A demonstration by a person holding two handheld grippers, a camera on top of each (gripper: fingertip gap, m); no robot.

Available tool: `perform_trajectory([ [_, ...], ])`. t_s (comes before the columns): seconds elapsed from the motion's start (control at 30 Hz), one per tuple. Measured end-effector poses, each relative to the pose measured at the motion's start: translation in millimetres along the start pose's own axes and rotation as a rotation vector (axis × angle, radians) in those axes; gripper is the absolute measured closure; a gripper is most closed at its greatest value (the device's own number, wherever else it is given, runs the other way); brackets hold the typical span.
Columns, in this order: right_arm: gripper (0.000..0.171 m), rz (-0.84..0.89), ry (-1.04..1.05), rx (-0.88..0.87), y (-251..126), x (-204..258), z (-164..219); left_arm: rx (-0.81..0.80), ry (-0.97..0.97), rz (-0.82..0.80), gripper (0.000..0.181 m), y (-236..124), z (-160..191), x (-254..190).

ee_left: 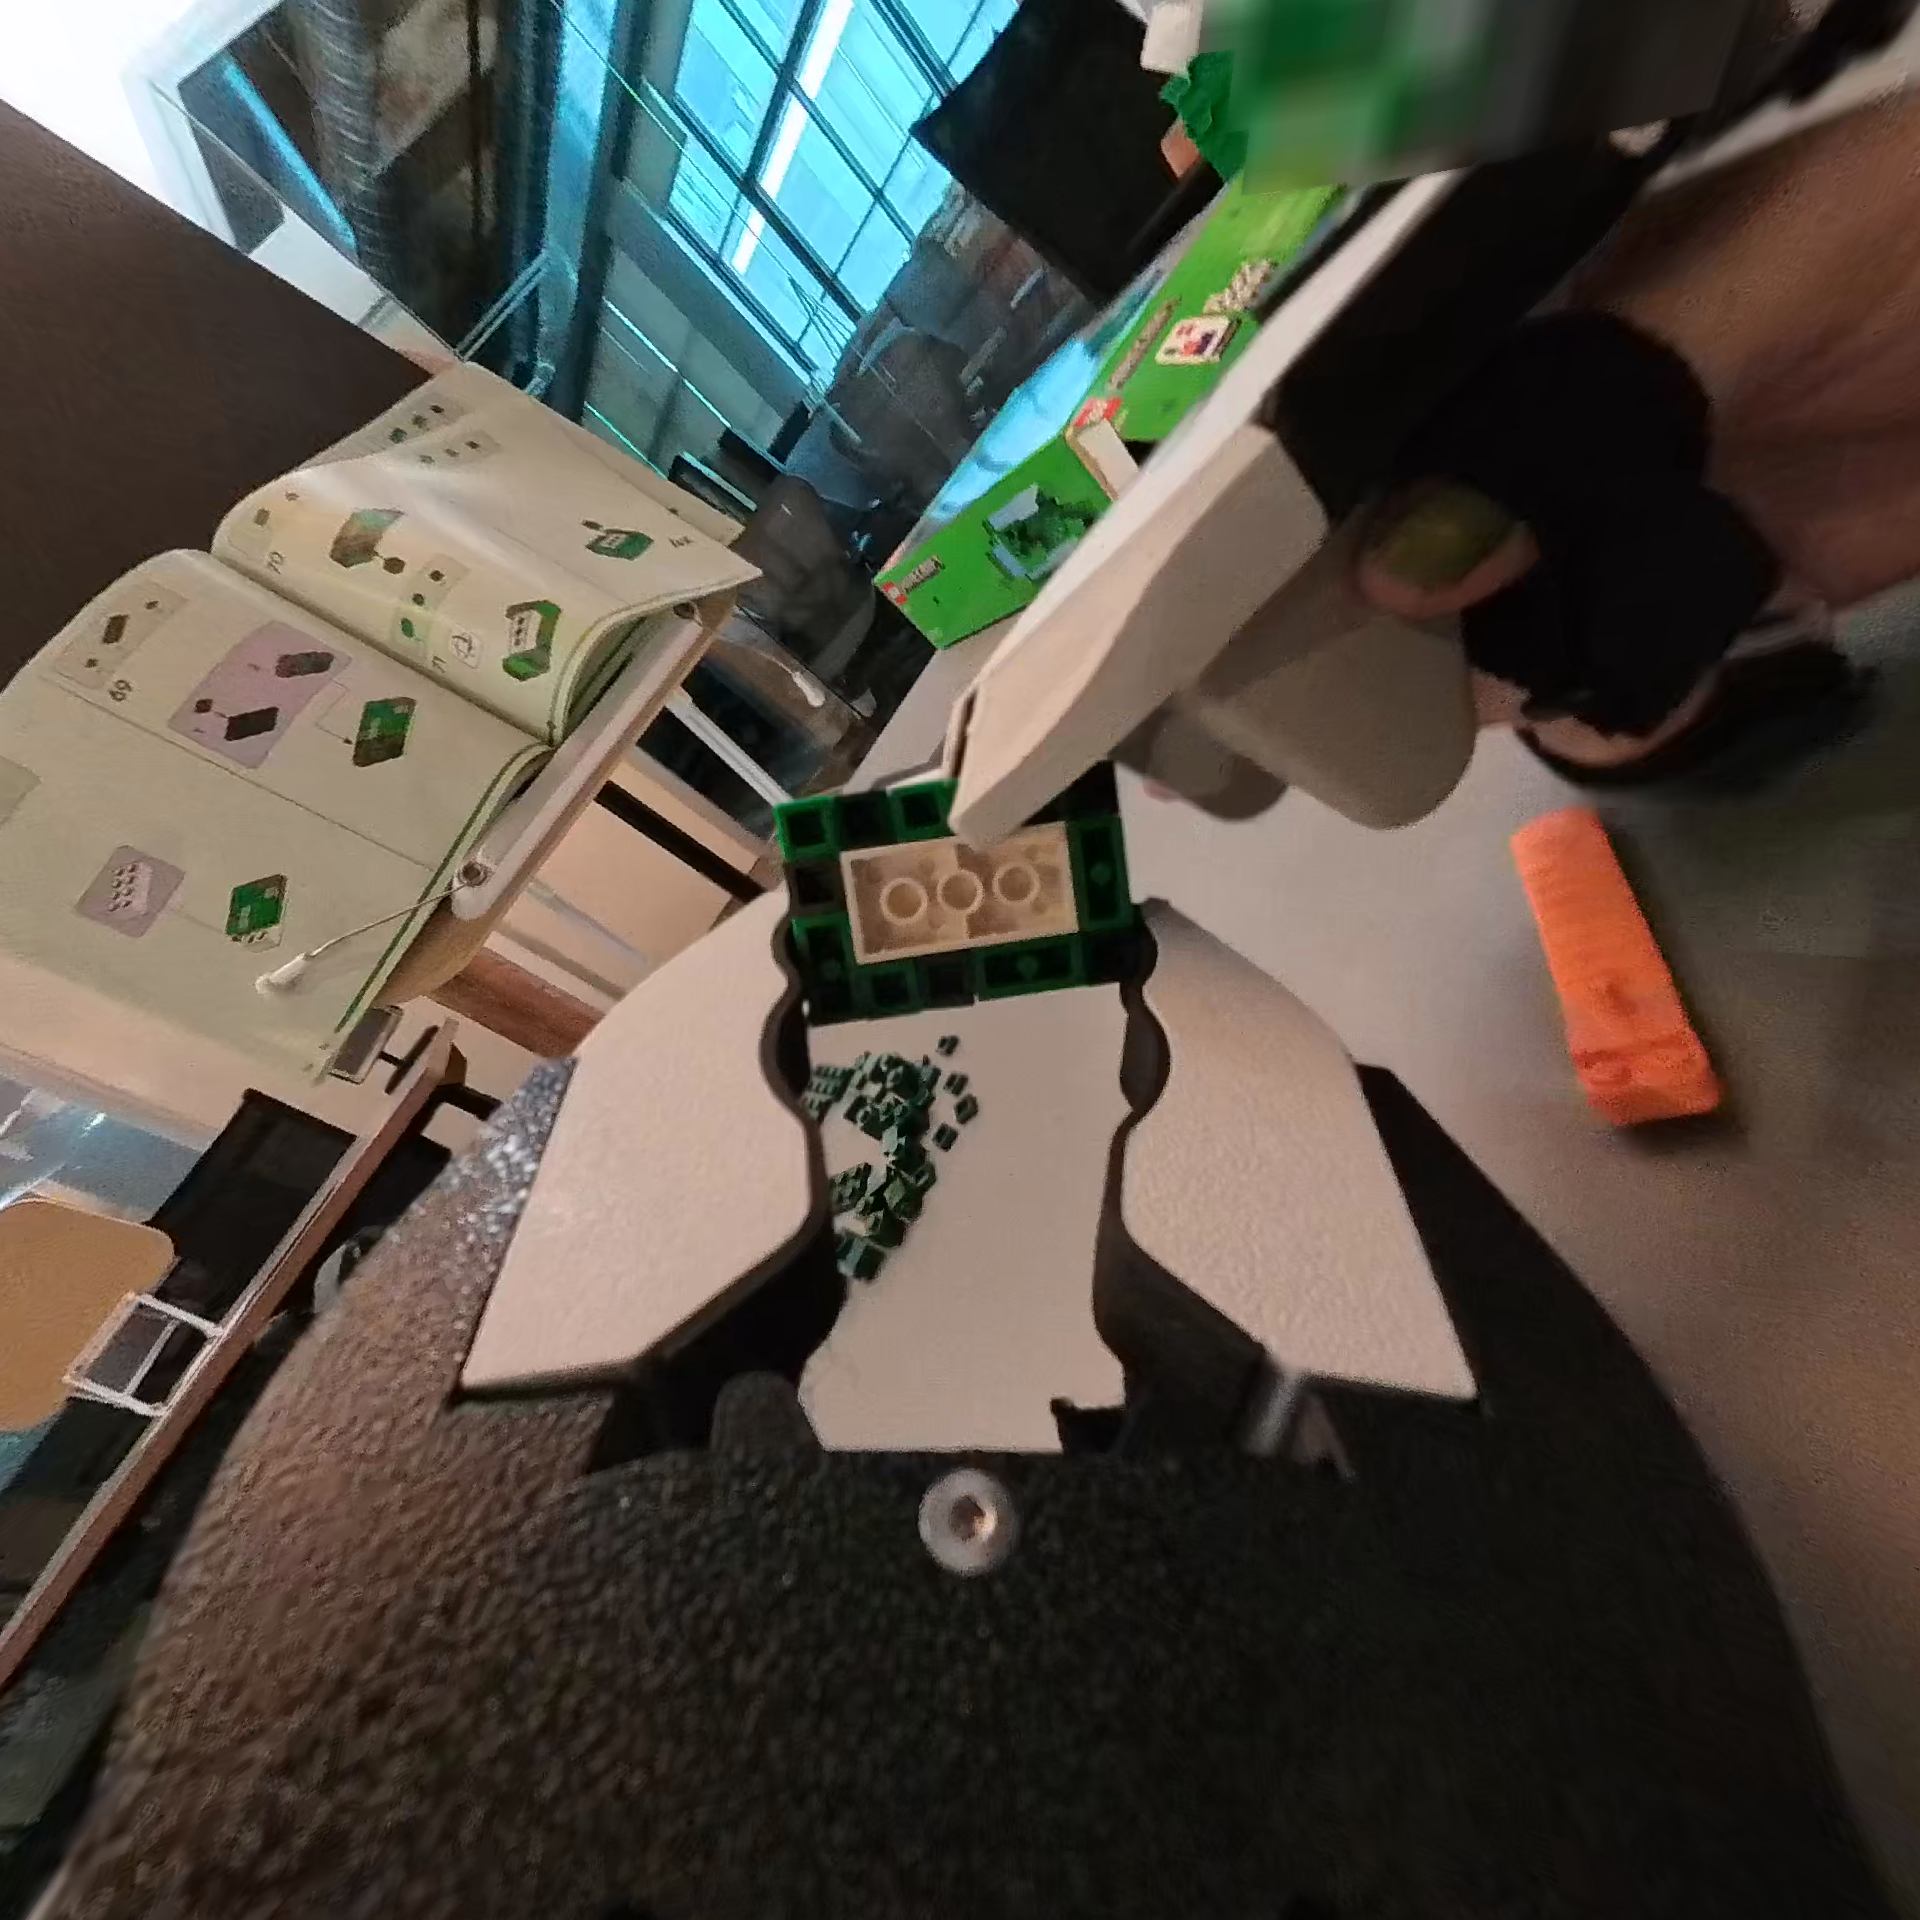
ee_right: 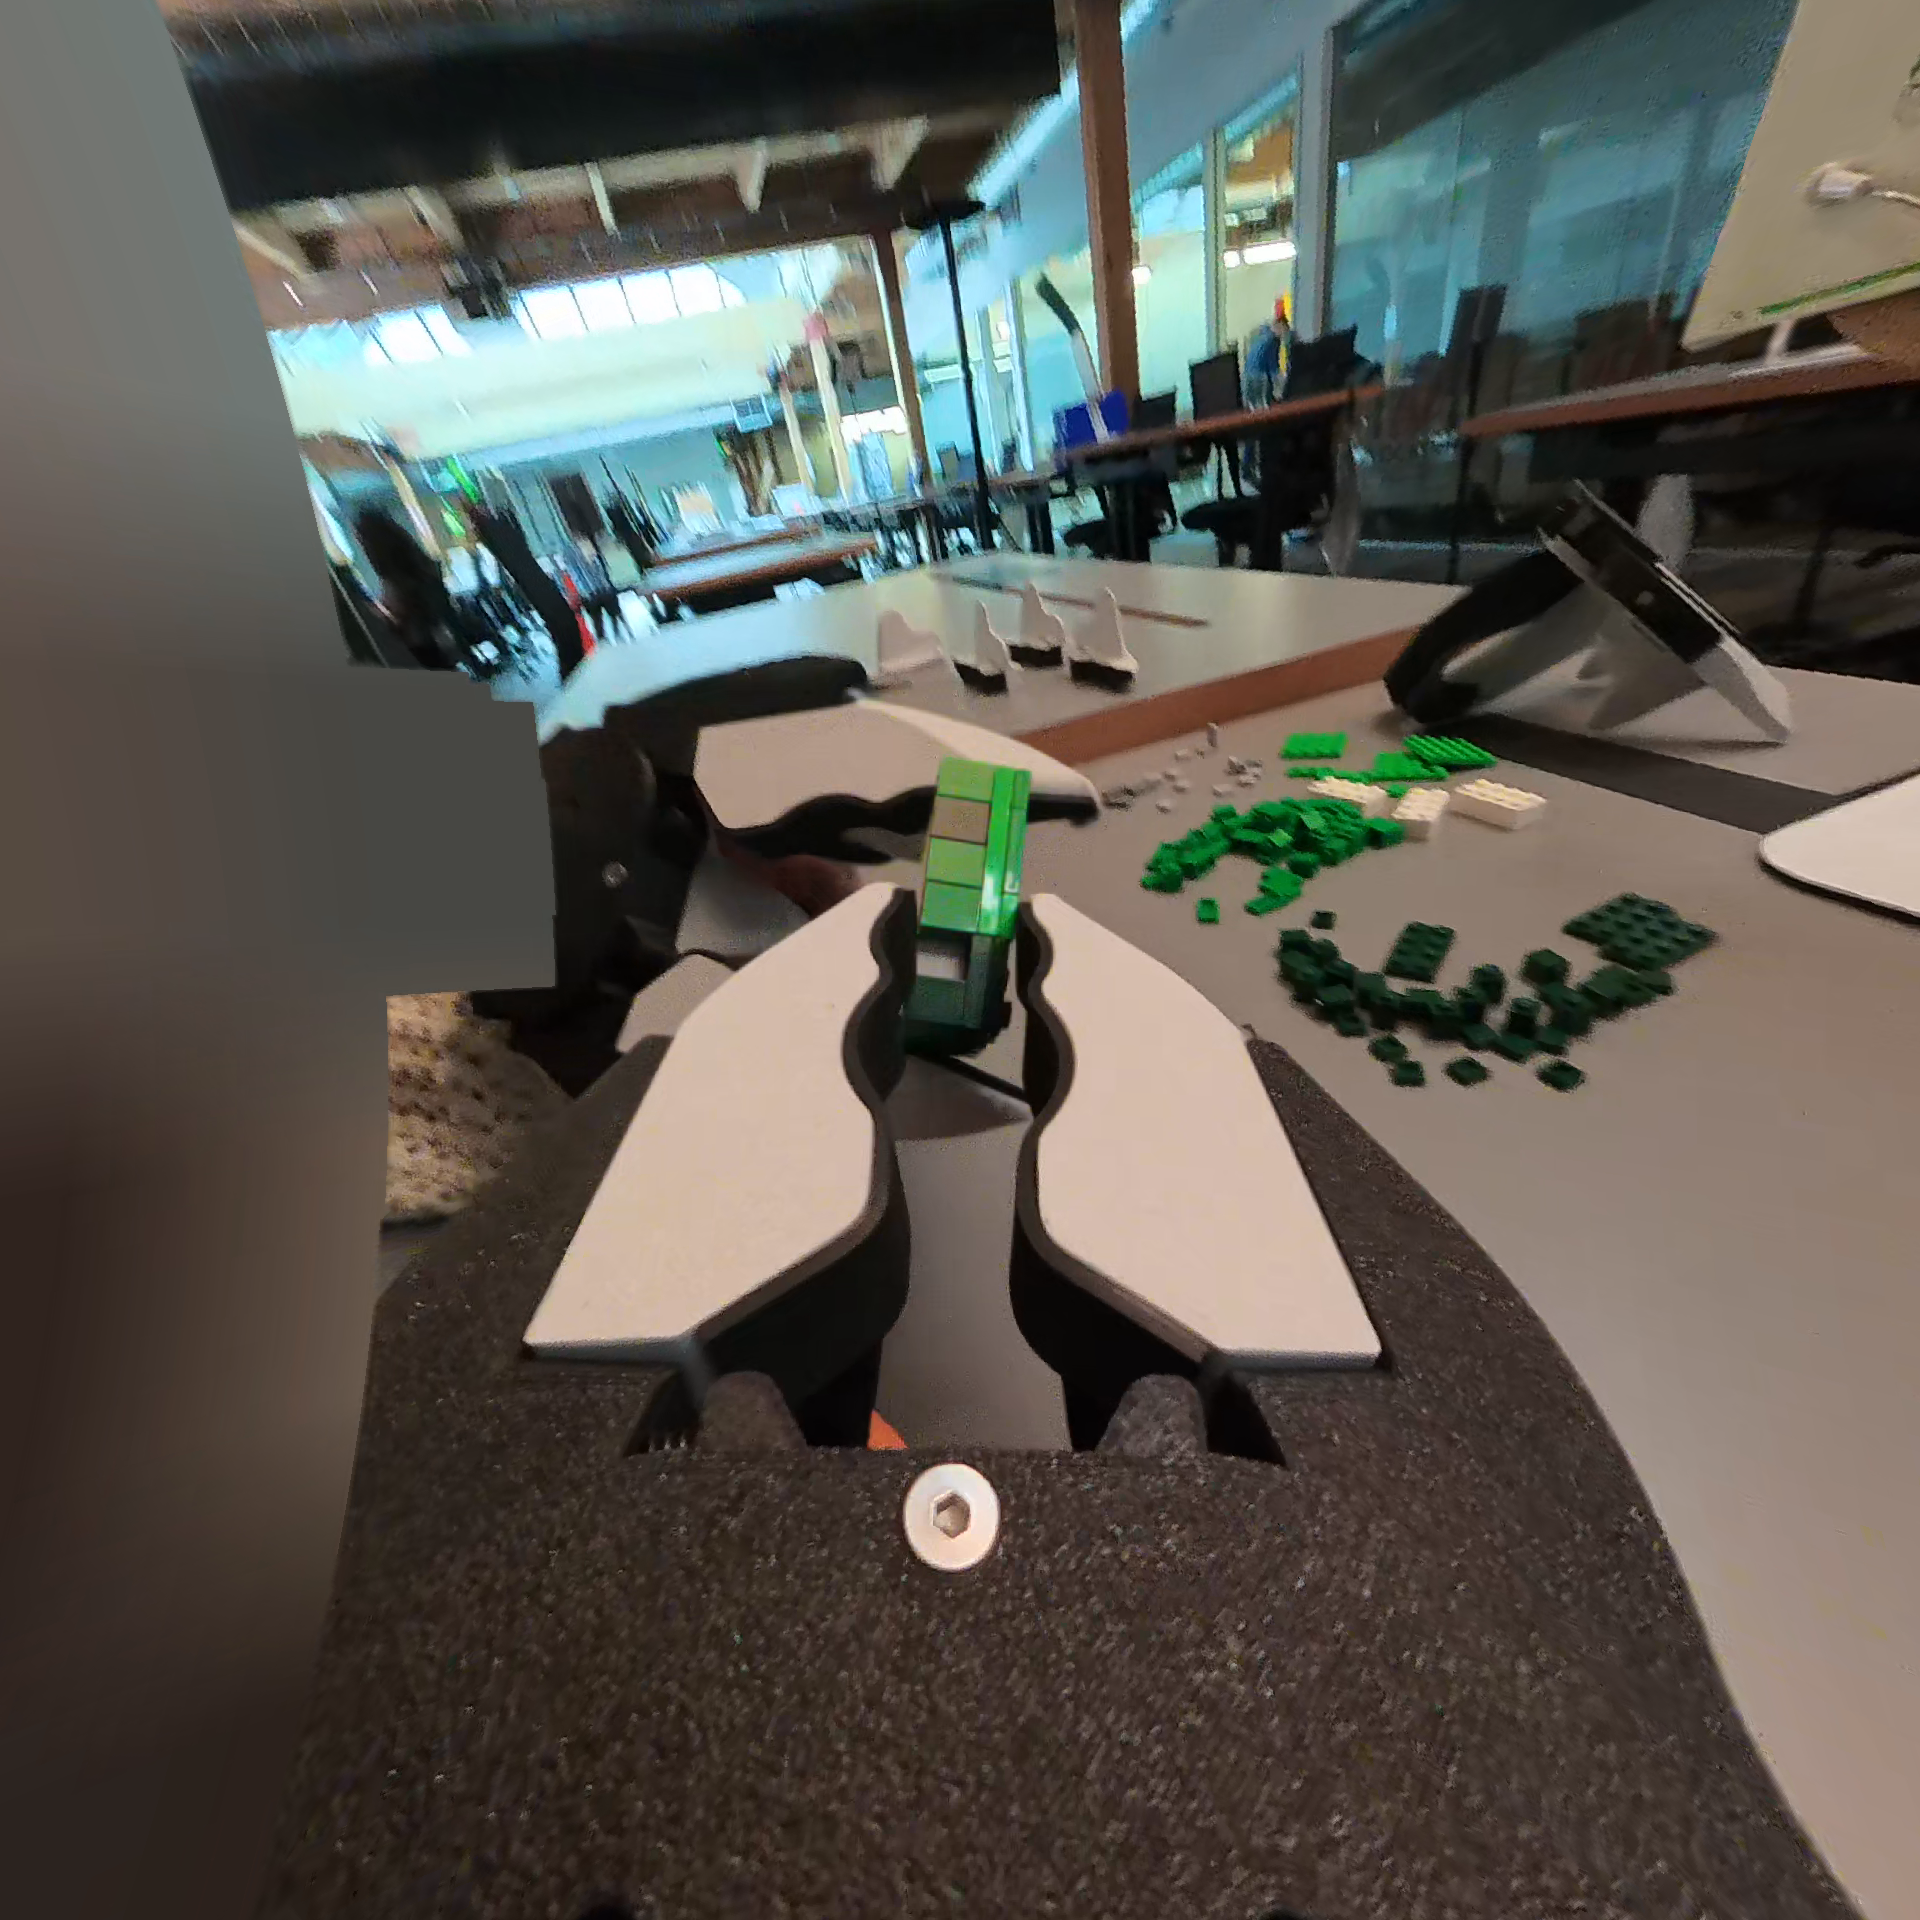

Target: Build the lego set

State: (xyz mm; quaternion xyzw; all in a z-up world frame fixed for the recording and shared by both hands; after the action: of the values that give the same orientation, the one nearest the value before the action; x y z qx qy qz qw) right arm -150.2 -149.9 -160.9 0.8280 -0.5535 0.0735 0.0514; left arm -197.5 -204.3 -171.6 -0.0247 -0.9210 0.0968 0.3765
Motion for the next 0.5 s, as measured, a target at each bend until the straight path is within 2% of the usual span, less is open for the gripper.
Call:
perform_trajectory([
  [0.2,0.153,0.032,-0.142,0.165,-4.7,-5.8,5.2,0.072,0.07,0.052,0.124,5.0,5.5,-6.7],
  [0.5,0.154,-0.061,-0.046,0.264,-10.8,-11.2,9.3,0.058,0.079,0.122,0.124,7.1,5.2,-14.1],
])
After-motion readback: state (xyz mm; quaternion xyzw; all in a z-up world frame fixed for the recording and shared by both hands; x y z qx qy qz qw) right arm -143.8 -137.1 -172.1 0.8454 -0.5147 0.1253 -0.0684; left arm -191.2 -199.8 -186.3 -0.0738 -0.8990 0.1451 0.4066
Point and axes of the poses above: each gripper's, where its closed fingertips meet, y out along the fingers, z out of its underside, x = y × z across the jaws, the point moved 5 cm from there along -y, back along the fingers, and after that the axes turned 10 degrees about z, right-handed, at the moved point
